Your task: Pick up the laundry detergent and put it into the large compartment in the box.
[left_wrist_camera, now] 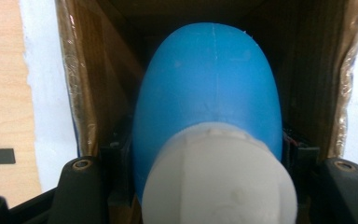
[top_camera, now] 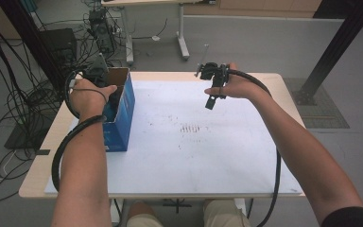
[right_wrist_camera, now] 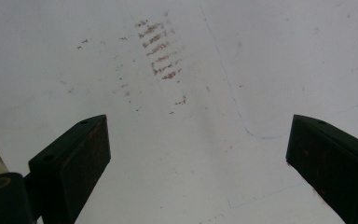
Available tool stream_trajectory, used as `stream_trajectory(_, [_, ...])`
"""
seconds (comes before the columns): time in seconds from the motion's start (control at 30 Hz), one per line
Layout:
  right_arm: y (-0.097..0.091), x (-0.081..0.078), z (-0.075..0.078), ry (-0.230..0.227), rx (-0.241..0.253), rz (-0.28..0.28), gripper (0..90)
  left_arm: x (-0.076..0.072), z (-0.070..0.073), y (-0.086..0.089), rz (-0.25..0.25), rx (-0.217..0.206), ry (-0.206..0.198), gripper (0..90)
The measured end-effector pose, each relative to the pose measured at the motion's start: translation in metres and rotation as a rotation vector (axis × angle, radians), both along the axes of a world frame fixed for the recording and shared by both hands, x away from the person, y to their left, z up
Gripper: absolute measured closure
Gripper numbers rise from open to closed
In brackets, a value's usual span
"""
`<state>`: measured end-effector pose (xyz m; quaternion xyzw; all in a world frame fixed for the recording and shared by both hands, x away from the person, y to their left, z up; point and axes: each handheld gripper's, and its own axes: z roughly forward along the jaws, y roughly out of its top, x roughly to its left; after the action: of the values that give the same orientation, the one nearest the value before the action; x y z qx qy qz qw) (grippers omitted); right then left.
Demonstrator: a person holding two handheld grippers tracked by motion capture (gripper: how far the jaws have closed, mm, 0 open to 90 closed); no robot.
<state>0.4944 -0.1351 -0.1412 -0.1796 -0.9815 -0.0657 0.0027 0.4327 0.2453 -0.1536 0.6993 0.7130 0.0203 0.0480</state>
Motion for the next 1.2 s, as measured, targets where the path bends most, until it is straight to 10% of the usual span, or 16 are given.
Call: stream_trajectory(1.2, [0.0036,-0.0008,-0.0036,-0.006,0.003,-0.007,6.2,-0.0056,-0.0032,-0.0017,-0.028,0.004,-0.015,37.4])
